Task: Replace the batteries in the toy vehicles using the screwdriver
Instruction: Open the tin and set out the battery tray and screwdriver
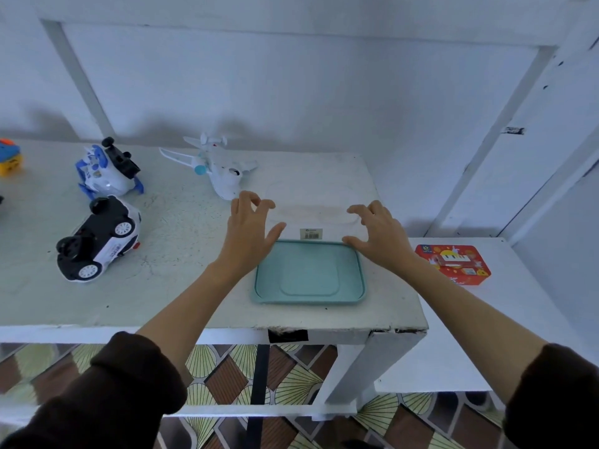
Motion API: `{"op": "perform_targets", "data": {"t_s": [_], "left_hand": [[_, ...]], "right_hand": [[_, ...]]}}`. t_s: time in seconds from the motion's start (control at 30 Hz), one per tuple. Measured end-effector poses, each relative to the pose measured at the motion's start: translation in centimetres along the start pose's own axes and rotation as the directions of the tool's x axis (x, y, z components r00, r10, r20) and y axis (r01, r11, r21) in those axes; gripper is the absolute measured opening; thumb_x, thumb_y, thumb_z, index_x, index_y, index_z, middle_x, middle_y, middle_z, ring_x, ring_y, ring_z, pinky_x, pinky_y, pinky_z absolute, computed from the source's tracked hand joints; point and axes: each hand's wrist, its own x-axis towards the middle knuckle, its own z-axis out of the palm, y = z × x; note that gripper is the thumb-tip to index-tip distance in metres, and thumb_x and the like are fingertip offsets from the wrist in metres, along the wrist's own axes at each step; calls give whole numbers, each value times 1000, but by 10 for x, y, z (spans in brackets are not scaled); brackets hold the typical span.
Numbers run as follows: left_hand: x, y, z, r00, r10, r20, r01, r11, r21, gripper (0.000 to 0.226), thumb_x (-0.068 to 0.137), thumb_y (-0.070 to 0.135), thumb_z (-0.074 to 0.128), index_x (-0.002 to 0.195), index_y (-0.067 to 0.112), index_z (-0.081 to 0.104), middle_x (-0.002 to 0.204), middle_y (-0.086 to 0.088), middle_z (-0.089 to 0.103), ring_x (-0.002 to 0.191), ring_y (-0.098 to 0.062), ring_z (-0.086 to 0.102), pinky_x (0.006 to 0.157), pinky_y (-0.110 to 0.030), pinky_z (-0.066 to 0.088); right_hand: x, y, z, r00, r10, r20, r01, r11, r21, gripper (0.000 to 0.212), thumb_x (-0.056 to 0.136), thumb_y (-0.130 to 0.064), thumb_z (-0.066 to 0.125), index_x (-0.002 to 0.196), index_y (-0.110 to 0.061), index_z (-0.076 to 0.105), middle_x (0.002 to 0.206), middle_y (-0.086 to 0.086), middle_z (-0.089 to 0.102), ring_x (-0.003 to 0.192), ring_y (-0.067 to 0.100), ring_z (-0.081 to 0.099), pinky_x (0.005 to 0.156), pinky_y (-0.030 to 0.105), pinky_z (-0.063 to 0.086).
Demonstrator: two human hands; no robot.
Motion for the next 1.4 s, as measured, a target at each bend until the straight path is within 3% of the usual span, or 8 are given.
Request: {"op": "perform_targets", "data": {"t_s": [0.2, 0.3, 0.47, 0.63, 0.8, 1.0, 1.2, 1.4], "left_hand": [[22, 67, 10, 984, 168, -52, -175, 967, -184, 40, 87, 31, 44, 109, 0, 57, 108, -17, 50, 99, -27, 42, 83, -31, 35], [39, 115, 35, 962, 268, 58, -245, 935, -255, 33, 89, 22, 51, 112, -2, 56, 109, -17, 55, 102, -31, 47, 85, -39, 42], [63, 193, 93, 885, 393, 251, -306, 896, -321, 31, 93, 11, 54, 122, 1, 52, 123, -13, 53, 114, -26, 45, 96, -40, 39], [91, 268, 172, 835, 382, 395, -285, 916, -282, 36, 95, 18, 53, 127, 3, 48, 130, -11, 48, 120, -25, 41, 100, -37, 36], [118, 322, 269, 809, 281, 517, -171, 953, -250, 37, 93, 17, 56, 125, 0, 49, 128, -15, 49, 118, -27, 41, 98, -31, 33], [98, 336, 355, 810, -60, 583, 232, 947, -224, 46, 94, 26, 56, 133, 5, 42, 136, -11, 42, 126, -24, 37, 101, -31, 33], [66, 306, 418, 708, -265, 654, 420, 903, -89, 68, 89, 32, 65, 143, 9, 32, 148, -10, 34, 135, -24, 30, 109, -33, 25], [56, 269, 484, 625, -362, 691, 521, 853, -24, 87, 83, 39, 70, 149, 13, 20, 155, -6, 23, 143, -22, 18, 117, -43, 16]], "right_hand": [[-8, 26, -22, 996, 77, -51, -68, 987, 148, 52, 83, -33, 65, 125, -10, 45, 113, 7, 51, 91, 12, 46, 87, 37, 44], [-21, 58, -35, 988, 146, -48, -135, 974, 182, 48, 83, -29, 66, 123, -8, 47, 117, 9, 52, 97, 17, 50, 89, 39, 47], [-56, 139, -58, 959, 282, -33, -272, 943, 190, 40, 84, -22, 66, 118, -6, 51, 113, 9, 51, 91, 16, 50, 77, 22, 38], [-83, 240, -74, 914, 404, 28, -402, 898, 180, 41, 83, -21, 65, 118, -6, 51, 113, 7, 52, 101, 22, 52, 86, 33, 43], [-97, 346, -77, 911, 395, 117, -409, 899, 153, 43, 85, -24, 64, 120, -4, 51, 117, 11, 50, 104, 24, 52, 88, 33, 45], [-95, 442, -49, 907, 324, 270, -345, 938, 33, 51, 86, -33, 62, 127, -8, 46, 126, 7, 48, 113, 21, 49, 92, 32, 42], [-57, 485, 12, 863, 216, 457, -216, 975, -51, 61, 83, -39, 63, 133, -12, 39, 136, 6, 41, 121, 21, 42, 96, 36, 41], [-18, 505, 83, 783, 159, 601, -97, 986, -136, 92, 77, -51, 65, 144, -13, 14, 153, 7, 16, 139, 26, 18, 111, 45, 27]]}}
